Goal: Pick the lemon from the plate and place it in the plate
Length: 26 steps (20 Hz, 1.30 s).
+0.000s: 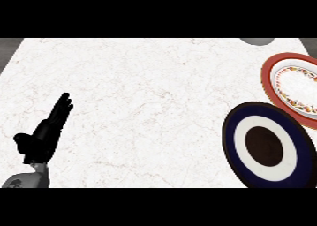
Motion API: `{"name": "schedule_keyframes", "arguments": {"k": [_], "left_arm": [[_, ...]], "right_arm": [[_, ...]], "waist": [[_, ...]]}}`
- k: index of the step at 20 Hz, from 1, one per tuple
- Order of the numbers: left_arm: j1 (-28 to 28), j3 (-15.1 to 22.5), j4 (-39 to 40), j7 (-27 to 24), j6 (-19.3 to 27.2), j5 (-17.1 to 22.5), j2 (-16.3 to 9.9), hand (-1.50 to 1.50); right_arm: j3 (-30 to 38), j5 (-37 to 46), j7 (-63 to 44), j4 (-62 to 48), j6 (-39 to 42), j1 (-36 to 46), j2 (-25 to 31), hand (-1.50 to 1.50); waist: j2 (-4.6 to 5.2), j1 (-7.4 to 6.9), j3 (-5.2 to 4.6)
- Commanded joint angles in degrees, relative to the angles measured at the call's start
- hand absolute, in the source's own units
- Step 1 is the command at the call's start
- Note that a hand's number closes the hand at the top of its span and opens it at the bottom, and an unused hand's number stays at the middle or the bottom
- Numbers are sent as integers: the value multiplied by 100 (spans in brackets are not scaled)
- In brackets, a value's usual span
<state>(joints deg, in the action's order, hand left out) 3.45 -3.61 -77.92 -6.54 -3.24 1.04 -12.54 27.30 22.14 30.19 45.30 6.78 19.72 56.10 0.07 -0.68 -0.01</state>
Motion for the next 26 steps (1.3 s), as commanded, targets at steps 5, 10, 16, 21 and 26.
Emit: {"name": "schedule_keyframes", "arguments": {"k": [5, 10, 16, 21, 26], "left_arm": [[116, -1, -215, 347, 10, -51, 11, 0], [69, -86, -12, 73, -42, -45, 51, 0], [286, -128, 323, -32, -70, -107, 32, 0], [-149, -60, 134, -245, -62, -217, 111, 0], [243, -120, 223, -40, -202, -56, 100, 0]], "right_arm": [[-819, 499, -612, -167, -426, 1092, -896, 150], [-1115, 887, -814, -855, -887, 1767, -1374, 150], [-651, 494, -1271, -1486, -1436, 2153, -2024, -150], [-642, 596, -1523, -2153, -1443, 2458, -1875, -150], [-58, 57, -1044, -2589, -1538, 2687, -1858, -150]], "waist": [[5, -32, 3], [17, -54, 5], [39, -57, 6], [27, -52, 6], [65, -90, 15]]}}
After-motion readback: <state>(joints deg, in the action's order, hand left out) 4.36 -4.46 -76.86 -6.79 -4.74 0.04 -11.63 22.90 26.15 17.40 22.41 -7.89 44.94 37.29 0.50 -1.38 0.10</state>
